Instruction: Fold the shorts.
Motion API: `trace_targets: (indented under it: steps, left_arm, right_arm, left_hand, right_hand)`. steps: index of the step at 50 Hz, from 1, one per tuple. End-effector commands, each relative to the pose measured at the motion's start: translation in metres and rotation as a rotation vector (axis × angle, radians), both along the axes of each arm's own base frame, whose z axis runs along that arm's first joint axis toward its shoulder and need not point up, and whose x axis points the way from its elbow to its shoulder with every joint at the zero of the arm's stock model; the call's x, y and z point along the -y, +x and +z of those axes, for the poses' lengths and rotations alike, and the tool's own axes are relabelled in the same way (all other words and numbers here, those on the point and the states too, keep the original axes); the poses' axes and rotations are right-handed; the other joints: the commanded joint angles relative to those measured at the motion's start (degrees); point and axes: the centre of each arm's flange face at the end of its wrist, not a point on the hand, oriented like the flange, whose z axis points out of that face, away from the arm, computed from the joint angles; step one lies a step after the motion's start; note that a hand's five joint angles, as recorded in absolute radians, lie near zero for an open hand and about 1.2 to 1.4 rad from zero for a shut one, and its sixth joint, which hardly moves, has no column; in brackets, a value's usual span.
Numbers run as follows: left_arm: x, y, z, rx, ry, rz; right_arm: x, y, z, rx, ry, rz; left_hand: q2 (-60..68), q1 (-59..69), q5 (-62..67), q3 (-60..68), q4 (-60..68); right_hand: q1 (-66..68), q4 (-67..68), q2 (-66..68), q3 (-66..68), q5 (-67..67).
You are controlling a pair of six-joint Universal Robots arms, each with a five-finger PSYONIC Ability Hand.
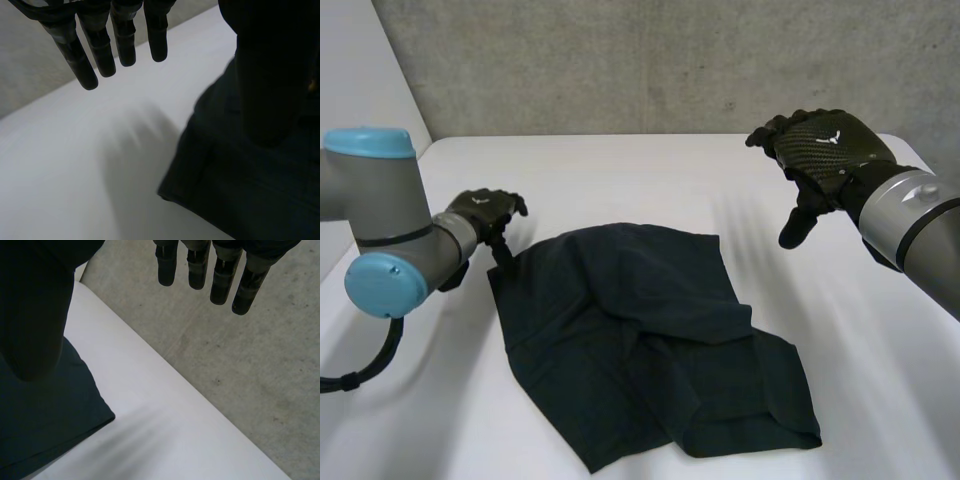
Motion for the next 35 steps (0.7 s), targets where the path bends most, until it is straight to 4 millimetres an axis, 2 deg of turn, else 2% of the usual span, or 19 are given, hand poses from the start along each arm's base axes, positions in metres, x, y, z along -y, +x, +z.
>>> trace_targets:
  steps: [1,13,16,18,21,27,31,35]
  left_arm:
    - [0.011,-0.001,-0.022,-0.026,0.015,-0.031]
    - [0.019,-0.01,-0.042,-0.021,0.018,-0.047]
    - [0.019,-0.012,-0.044,-0.021,0.023,-0.055]
    - [0.018,-0.013,-0.044,-0.02,0.026,-0.058]
    - [0.016,-0.016,-0.044,-0.014,0.023,-0.07]
    - [0.014,-0.017,-0.041,-0.008,0.028,-0.072]
    - [0.015,-0.014,-0.03,-0.004,0.014,-0.057]
    - [0.023,-0.003,0.027,0.0,-0.131,0.032]
  right_arm:
    - [0.002,0.002,-0.01,-0.011,0.028,0.003]
    - [-0.004,0.009,-0.018,-0.021,0.052,0.029]
    - [-0.004,0.009,-0.018,-0.021,0.052,0.029]
    - [-0.003,0.009,-0.019,-0.023,0.051,0.03]
    - [-0.003,0.009,-0.019,-0.023,0.051,0.03]
    - [-0.003,0.009,-0.02,-0.024,0.054,0.03]
    - [-0.004,0.009,-0.02,-0.023,0.056,0.029]
    - [-0.005,0.009,-0.018,-0.021,0.051,0.032]
  left_hand:
    - [4.82,5.12,4.9,4.85,4.88]
    - [9.86,10.16,9.93,9.89,9.92]
    - [23.79,24.09,23.86,23.82,23.85]
    - [43.43,43.73,43.5,43.46,43.49]
    - [60.12,60.42,60.19,60.15,60.18]
    - [60.81,61.11,60.89,60.84,60.87]
    - [60.81,61.11,60.89,60.84,60.87]
    - [60.81,61.11,60.89,60.84,60.87]
  right_hand:
    - [1.07,-3.25,-2.79,-1.86,-3.99]
    - [1.07,-3.25,-2.79,-1.86,-3.99]
    - [1.07,-3.25,-2.79,-1.86,-3.99]
    - [1.07,-3.25,-2.79,-1.86,-3.99]
    - [1.07,-3.25,-2.79,-1.86,-3.99]
    - [1.07,-3.25,-2.79,-1.86,-3.99]
    - [1.07,-3.25,-2.79,-1.86,-3.99]
    - [1.07,-3.25,-2.79,-1.86,-3.99]
